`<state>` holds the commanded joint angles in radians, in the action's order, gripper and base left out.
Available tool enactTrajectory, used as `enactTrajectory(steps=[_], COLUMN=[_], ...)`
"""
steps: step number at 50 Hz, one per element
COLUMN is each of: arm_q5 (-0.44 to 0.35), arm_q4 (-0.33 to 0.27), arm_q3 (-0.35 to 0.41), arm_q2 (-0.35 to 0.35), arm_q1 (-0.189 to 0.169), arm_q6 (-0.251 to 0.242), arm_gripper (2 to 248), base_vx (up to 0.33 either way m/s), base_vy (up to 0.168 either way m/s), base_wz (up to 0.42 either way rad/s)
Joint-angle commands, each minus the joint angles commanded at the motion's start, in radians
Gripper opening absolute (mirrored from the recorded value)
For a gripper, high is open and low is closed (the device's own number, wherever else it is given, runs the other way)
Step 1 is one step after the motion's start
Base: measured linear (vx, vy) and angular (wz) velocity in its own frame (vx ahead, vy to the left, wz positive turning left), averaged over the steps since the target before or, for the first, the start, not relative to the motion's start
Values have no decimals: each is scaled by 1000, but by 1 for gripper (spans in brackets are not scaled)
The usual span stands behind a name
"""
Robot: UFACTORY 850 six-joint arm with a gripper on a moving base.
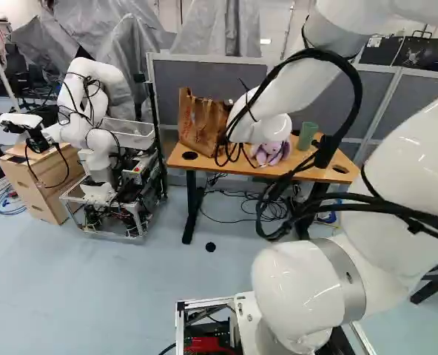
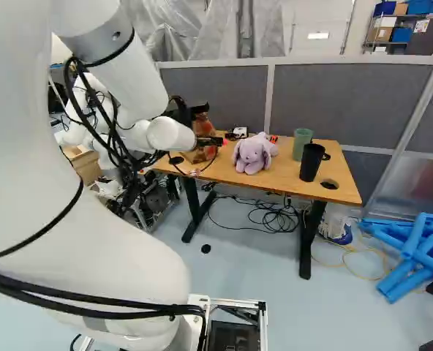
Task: Pick up the bag on the ground and place it on the table
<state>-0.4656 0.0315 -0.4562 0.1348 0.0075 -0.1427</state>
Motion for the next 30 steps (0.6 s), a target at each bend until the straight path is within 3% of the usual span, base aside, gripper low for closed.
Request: enactTrajectory(steps=[30], arm_q5=[-237], arm_q4=[-18], arm_q3=[215], arm_q2=[84], arm_q1=[-4], arm_q6=[83], arm_gripper=[247], base_vx=[0], base_vy=[0], base_wz=[0])
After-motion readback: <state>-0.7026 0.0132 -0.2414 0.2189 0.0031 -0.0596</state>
